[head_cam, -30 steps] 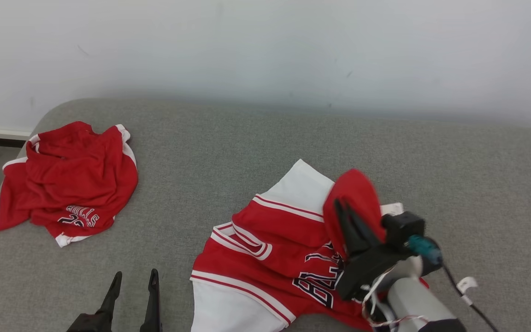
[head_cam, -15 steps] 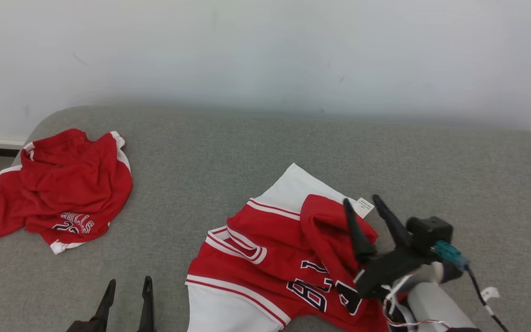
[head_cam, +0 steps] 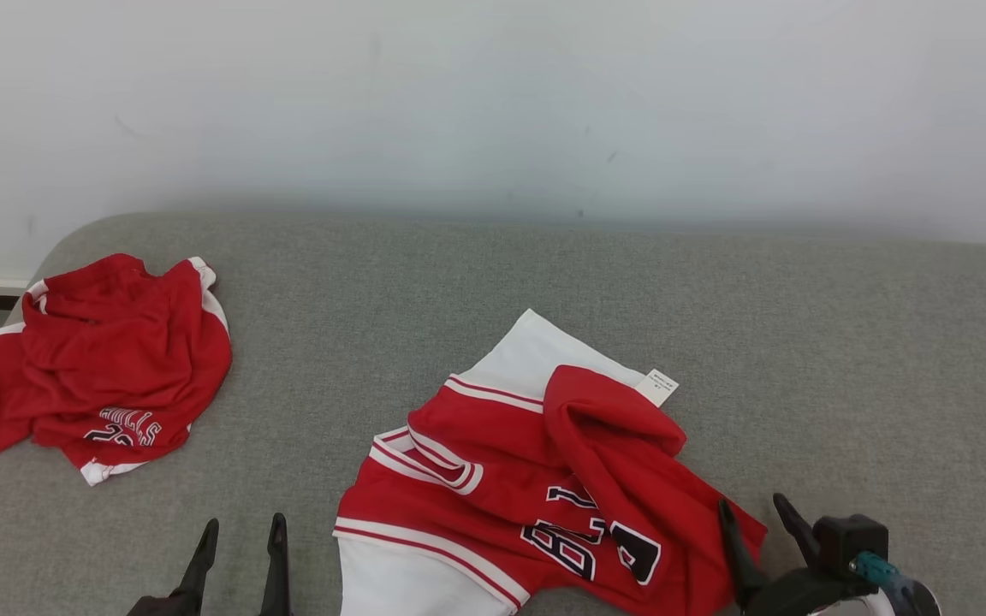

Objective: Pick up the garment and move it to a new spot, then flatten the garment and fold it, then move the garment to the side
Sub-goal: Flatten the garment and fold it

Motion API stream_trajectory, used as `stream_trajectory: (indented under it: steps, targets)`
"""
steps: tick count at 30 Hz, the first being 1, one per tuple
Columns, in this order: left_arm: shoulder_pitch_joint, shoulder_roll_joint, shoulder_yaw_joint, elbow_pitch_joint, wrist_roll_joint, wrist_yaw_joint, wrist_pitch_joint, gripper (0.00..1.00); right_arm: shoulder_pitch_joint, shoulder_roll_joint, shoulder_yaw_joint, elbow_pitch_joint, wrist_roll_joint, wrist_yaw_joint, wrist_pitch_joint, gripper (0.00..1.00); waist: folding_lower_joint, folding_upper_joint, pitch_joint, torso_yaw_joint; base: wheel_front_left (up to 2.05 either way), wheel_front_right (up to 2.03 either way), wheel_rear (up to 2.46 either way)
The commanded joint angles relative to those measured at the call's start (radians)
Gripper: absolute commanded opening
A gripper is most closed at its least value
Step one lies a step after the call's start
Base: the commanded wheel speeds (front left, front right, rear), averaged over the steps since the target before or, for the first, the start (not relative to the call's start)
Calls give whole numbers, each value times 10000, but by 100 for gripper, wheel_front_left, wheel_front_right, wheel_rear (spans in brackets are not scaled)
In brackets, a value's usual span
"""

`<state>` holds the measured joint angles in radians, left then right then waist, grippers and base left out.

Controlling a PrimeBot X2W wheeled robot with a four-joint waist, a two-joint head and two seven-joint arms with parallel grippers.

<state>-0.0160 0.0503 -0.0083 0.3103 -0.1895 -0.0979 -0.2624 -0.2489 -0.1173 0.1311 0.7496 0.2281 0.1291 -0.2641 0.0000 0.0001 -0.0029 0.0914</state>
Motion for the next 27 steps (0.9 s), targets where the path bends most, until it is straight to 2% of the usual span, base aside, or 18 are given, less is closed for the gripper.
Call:
stream_trajectory:
  steps: [1, 7, 8, 9, 13, 22, 27]
  targets:
    - [115, 0, -17, -26, -46, -42, -23, 100, 101, 39, -136, 272, -186, 33, 1, 100, 0, -1, 35, 22, 0, 0, 0]
    - [85, -2, 39, -30, 41, -39, -23, 100, -53, 268, -288, 1055, -197, 33, 104, 98, 0, -1, 137, 37, 0, 0, 0]
    - [76, 1, 54, -26, 56, -47, -23, 100, -118, 296, -223, 1238, -209, 33, 179, 40, 0, -1, 151, 36, 0, 0, 0]
    - [62, 0, 60, -16, 61, -53, -23, 100, -195, 318, -176, 1349, -186, 33, 201, 0, 0, -1, 166, 36, 0, 0, 0]
    - [9, 1, 88, -16, 51, -49, -23, 100, -642, 312, -131, 1480, -55, 33, 90, 0, 0, -1, 202, 20, 0, 0, 0]
    - [14, -1, -2, -9, -67, -4, -23, 100, -1986, -767, -1316, 1357, -165, 33, -14, 0, 0, -1, 138, 53, 0, 0, 0]
    - [36, -1, 6, 23, -120, -5, -23, 100, -2296, -1148, -1998, 1857, -333, 33, 50, 0, 0, -1, 142, 104, 0, 0, 0]
